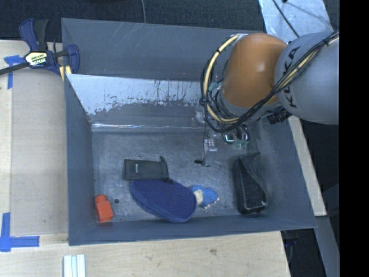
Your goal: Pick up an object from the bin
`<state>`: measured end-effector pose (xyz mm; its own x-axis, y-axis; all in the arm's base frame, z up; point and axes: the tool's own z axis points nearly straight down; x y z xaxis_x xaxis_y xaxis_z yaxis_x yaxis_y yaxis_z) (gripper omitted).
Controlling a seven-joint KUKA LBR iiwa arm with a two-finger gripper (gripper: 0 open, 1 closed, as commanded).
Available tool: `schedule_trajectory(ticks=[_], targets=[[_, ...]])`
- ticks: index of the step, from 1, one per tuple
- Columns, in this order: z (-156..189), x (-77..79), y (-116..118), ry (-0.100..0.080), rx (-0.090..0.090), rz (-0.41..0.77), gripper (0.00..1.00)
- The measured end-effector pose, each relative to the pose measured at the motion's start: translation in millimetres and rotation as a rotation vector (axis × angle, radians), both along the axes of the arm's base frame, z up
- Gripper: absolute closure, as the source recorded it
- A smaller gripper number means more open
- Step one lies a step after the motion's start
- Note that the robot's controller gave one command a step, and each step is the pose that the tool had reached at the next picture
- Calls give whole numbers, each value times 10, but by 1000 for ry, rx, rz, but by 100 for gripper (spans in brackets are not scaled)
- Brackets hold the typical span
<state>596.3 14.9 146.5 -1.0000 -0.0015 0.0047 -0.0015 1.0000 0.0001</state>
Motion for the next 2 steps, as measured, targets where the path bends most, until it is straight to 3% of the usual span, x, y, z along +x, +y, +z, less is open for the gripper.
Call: schedule_trajectory(ticks=[1, 2], targets=[[-691, -322, 255, -1, 1, 235, 0], [-167, -749, -817, -4, -2, 537, 0]])
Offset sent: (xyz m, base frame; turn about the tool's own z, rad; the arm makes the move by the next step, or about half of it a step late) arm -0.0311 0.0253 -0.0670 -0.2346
